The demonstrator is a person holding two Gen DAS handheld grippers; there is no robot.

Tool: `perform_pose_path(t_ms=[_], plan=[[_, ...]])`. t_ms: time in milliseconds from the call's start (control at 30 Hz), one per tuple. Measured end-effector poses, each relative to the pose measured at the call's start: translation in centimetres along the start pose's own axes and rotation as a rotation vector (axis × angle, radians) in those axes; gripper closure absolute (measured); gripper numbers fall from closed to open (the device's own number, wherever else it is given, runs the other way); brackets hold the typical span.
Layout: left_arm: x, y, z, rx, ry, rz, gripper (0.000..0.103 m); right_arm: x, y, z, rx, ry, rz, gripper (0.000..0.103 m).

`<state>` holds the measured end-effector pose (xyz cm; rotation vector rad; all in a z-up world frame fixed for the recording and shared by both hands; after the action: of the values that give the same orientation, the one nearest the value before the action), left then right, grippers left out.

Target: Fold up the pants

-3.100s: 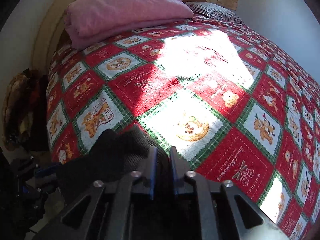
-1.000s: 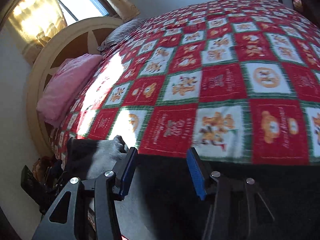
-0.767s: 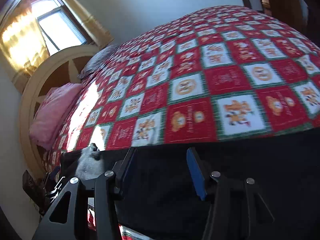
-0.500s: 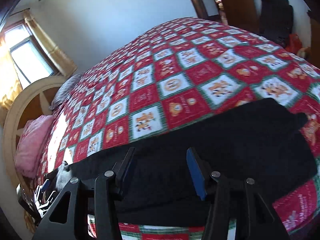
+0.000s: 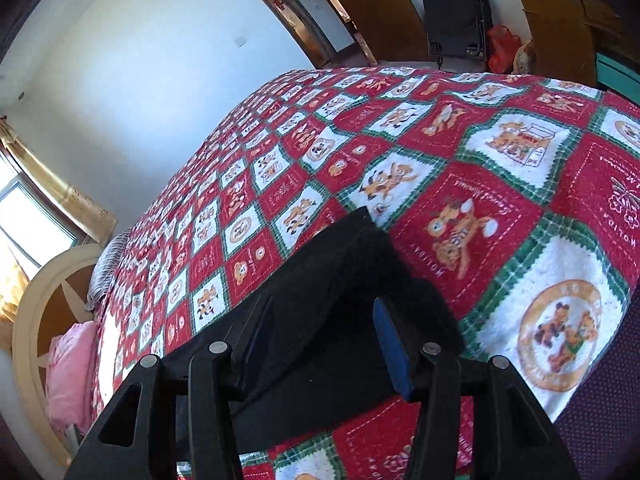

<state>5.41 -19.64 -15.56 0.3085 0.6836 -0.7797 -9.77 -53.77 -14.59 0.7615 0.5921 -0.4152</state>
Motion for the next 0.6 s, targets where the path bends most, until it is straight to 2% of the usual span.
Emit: perform_pose_path(t_ms=[133, 233, 267, 300, 333, 367, 433, 600], plan=[[1.4, -0.8, -0.2, 0.017, 0.041, 0.011, 0.062, 0.3, -0.5, 0.5, -0.003, -0.013, 0.03, 0.05], [1.6, -1.4, -0.3, 0.041, 0.04, 0.034, 0.063, 1.2, -0.5, 1.0, -0.017, -0.009, 0.035, 0.05], [1.5, -1.5, -0.2, 0.046, 0.041, 0.041, 0.069, 1.6, -0.6, 1.2, -0.017, -0.006, 0.033, 0.05], [1.6, -1.5, -0.2, 0.046, 0.043, 0.045, 0.073, 1.9, -0.6, 1.3, -0.017, -0.004, 0.028, 0.056], [1.5, -1.5, -0.1, 0.045, 0.045, 0.049, 0.084, 2.1, -0.6, 1.4, -0.02, -0.001, 0.02, 0.069], [1.4, -1.4, 0.0, 0.044, 0.042, 0.062, 0.091, 2.3, -0.5, 1.4, -0.027, -0.001, 0.01, 0.073], [1.0, -1.1, 0.3, 0.028, 0.033, 0.076, 0.093, 2.3, -0.3, 1.5, -0.041, -0.006, 0.008, 0.085], [0.3, -0.5, 0.4, 0.007, 0.023, 0.041, 0.099, 1.5, 0.9, 1.7, -0.109, -0.027, 0.019, 0.092]])
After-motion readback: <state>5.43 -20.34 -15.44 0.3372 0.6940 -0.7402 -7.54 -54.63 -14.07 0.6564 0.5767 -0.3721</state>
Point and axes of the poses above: each gripper's, at about its wrist camera, not at the fingertips, and x roughly the way its jaws point, y to its left, z to its top, the point moved 1 cm from there along x, roughly the way its jaws point, and after that the axes turned 6 degrees about -x, right-handed, at the moved point
